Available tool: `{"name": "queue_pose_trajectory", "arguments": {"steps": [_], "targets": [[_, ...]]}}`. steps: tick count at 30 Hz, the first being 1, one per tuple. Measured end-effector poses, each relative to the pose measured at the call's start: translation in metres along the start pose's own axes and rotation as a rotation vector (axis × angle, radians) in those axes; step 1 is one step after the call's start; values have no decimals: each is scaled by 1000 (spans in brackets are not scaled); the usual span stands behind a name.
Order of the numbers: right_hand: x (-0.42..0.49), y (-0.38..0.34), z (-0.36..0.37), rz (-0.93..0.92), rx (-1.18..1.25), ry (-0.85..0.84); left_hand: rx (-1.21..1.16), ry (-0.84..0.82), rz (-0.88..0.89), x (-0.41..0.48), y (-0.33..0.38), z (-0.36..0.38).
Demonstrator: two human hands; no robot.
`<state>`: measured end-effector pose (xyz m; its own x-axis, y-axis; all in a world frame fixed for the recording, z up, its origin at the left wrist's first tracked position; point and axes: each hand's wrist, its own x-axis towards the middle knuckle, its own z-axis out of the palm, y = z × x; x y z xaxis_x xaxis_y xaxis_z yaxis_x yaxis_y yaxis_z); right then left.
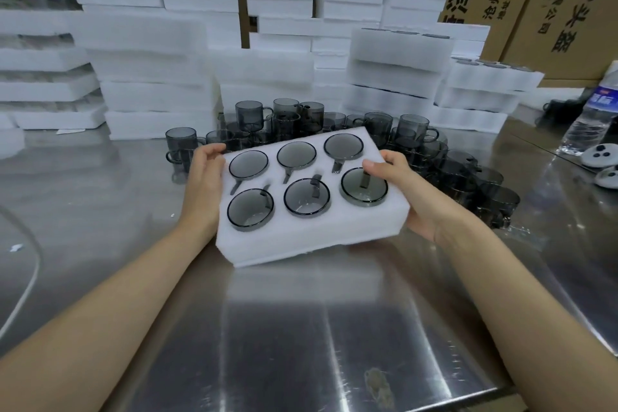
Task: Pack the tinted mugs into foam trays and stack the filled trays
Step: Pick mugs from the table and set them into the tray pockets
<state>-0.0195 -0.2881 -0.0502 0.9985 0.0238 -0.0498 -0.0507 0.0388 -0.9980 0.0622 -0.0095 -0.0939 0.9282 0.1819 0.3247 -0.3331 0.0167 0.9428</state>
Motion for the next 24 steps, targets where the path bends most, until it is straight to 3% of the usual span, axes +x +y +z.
{"name": "queue_pose_trajectory", "arguments": {"steps": [2,5,9,13,17,24], "targets": [[0,-2,0,-42,58,58,-19,-57,-46,-1,5,5],[-1,-5,-2,-119,132,131,-262,-282,-129,-6,9,10],[2,-5,-4,-210,144,178,-376,-562,-287,-11,6,8],[3,-4,-3,-248,-24,127,-353,-559,-333,-18,9,13],[4,0,-3,-344,-184,139,-317,-520,-236,-22,6,13],[6,-1,-5,-452,-264,16,-230,-540,-182,-24,4,13]]}}
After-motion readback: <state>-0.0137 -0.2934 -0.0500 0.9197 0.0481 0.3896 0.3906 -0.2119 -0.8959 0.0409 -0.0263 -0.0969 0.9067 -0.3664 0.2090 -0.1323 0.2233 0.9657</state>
